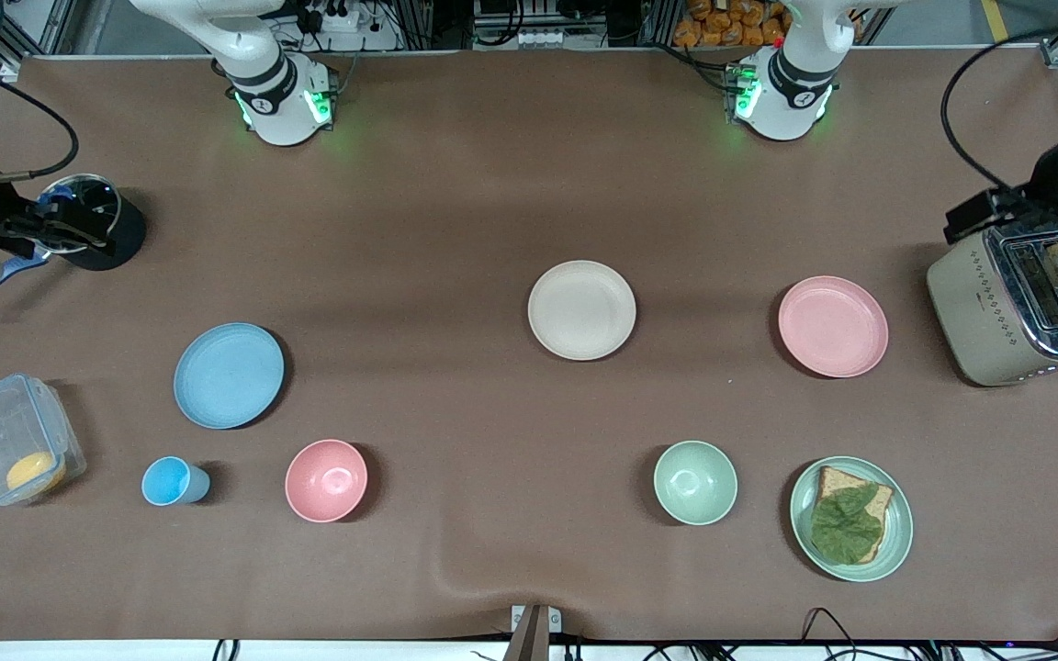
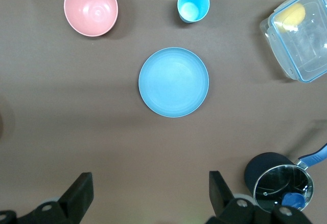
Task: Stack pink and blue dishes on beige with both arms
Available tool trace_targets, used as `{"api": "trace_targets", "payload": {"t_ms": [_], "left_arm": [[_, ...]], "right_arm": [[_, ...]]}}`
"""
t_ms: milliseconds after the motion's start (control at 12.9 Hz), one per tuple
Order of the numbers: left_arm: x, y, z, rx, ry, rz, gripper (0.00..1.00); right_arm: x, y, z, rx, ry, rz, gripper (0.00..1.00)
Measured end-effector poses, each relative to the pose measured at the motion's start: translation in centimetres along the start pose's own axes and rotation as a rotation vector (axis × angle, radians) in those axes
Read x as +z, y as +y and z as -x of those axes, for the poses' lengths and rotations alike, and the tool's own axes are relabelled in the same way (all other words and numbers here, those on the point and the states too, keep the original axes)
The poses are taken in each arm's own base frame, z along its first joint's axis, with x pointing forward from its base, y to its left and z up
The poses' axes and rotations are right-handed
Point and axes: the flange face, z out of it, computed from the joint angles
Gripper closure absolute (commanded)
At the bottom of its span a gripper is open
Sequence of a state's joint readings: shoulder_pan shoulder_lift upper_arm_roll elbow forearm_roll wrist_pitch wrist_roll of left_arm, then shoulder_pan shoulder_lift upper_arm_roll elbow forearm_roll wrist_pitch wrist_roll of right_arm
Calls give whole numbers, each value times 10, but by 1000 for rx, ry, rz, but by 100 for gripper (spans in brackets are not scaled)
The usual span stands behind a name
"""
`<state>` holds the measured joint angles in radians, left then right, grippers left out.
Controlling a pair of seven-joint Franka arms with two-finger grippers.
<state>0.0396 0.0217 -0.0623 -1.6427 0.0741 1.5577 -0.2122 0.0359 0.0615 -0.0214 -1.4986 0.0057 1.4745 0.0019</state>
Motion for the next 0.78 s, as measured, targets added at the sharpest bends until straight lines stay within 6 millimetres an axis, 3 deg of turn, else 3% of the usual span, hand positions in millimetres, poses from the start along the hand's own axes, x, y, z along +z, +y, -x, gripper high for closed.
{"api": "trace_targets", "payload": {"t_ms": [155,311,777], "left_arm": [[55,-16,-17,-30,6,-4,0],[109,-39,-25,-53,22,6,0],[242,-53,-13,-70,57,32,0]], "right_arm": [[14,-1,-6,-2,-3,-2,0],[45,-6,-19,-10,-2,-3,0],[145,-11,-40,-16,-65,-1,0]]}}
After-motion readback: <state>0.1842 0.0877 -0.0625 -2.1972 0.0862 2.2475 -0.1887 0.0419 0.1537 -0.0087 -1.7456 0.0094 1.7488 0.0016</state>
